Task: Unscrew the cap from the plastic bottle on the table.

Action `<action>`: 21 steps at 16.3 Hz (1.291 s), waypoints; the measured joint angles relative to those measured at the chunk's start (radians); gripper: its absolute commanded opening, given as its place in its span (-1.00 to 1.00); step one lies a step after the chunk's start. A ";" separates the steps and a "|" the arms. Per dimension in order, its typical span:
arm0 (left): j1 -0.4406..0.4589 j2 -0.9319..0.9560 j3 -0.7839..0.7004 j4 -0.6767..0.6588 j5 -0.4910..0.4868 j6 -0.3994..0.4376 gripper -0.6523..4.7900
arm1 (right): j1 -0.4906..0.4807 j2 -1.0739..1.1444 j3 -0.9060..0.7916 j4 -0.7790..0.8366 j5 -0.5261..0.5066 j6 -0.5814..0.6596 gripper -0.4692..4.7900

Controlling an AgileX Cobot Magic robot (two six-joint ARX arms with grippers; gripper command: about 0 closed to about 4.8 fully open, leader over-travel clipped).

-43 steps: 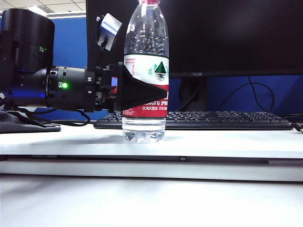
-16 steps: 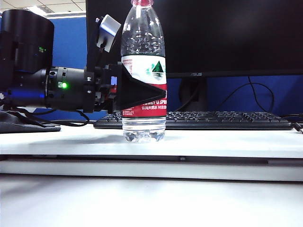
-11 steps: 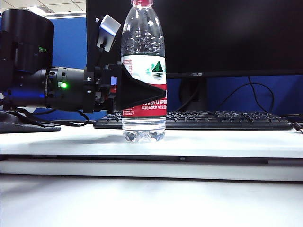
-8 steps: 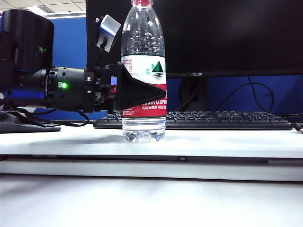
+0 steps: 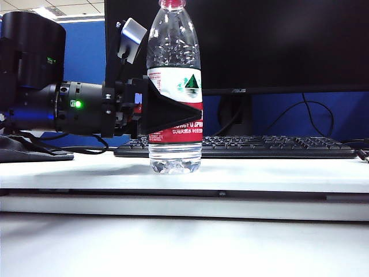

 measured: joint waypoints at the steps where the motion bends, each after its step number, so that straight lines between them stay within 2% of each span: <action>1: 0.000 0.000 0.000 0.000 0.000 0.000 0.26 | 0.000 0.003 0.000 0.000 0.001 0.000 -0.07; 8: 0.000 0.000 0.000 0.000 0.000 0.000 0.26 | -0.005 0.003 0.000 -0.003 0.007 0.000 -0.08; 10: 0.000 0.000 0.000 0.000 0.000 0.000 0.26 | -0.008 0.003 0.000 -0.015 0.005 0.000 -0.20; 15: 0.000 0.000 0.000 0.000 -0.001 -0.003 0.26 | -0.019 0.002 0.001 -0.028 -0.013 -0.005 -0.23; 21: 0.000 0.000 0.000 -0.005 -0.004 -0.005 0.26 | -0.085 -0.011 0.004 -0.044 -0.189 -0.045 -0.23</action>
